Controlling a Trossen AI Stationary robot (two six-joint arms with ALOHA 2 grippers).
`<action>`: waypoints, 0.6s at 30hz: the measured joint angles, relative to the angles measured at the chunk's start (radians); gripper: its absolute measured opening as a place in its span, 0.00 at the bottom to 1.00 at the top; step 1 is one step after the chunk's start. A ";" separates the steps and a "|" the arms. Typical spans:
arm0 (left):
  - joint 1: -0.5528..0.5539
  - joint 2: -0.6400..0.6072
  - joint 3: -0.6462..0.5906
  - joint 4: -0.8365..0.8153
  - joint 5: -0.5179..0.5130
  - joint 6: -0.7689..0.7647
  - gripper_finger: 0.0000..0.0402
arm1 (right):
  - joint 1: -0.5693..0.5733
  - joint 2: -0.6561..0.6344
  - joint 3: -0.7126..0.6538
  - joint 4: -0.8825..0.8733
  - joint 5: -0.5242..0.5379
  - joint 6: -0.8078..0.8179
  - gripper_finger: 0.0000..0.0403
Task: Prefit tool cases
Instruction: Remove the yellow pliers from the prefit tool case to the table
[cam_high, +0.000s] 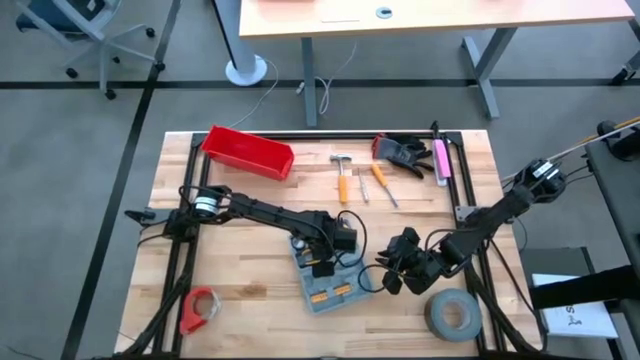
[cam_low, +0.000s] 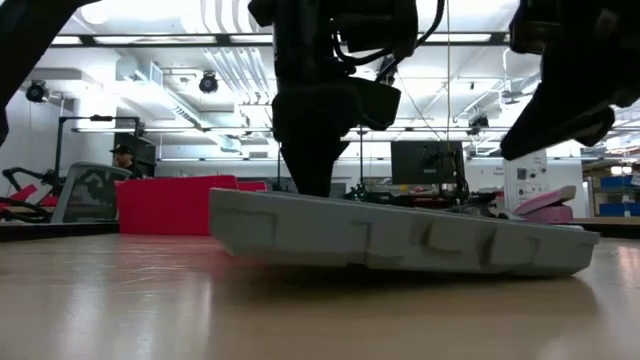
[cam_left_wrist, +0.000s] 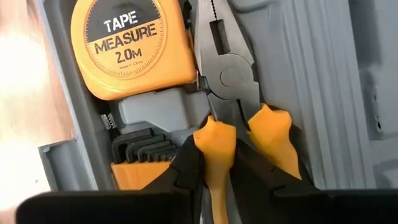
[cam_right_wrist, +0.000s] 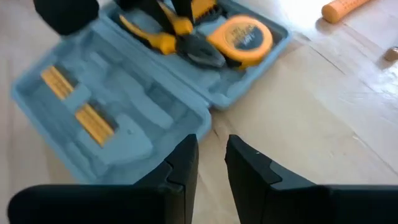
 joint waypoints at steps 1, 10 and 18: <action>-0.001 0.000 -0.002 0.011 0.000 -0.001 0.14 | -0.009 0.015 0.001 0.017 -0.005 -0.006 0.17; -0.003 -0.002 -0.003 0.042 0.003 -0.003 0.15 | -0.095 0.152 0.000 0.222 -0.092 -0.133 0.18; -0.005 -0.002 -0.003 0.080 0.005 -0.005 0.15 | -0.115 0.221 0.001 0.296 -0.109 -0.180 0.15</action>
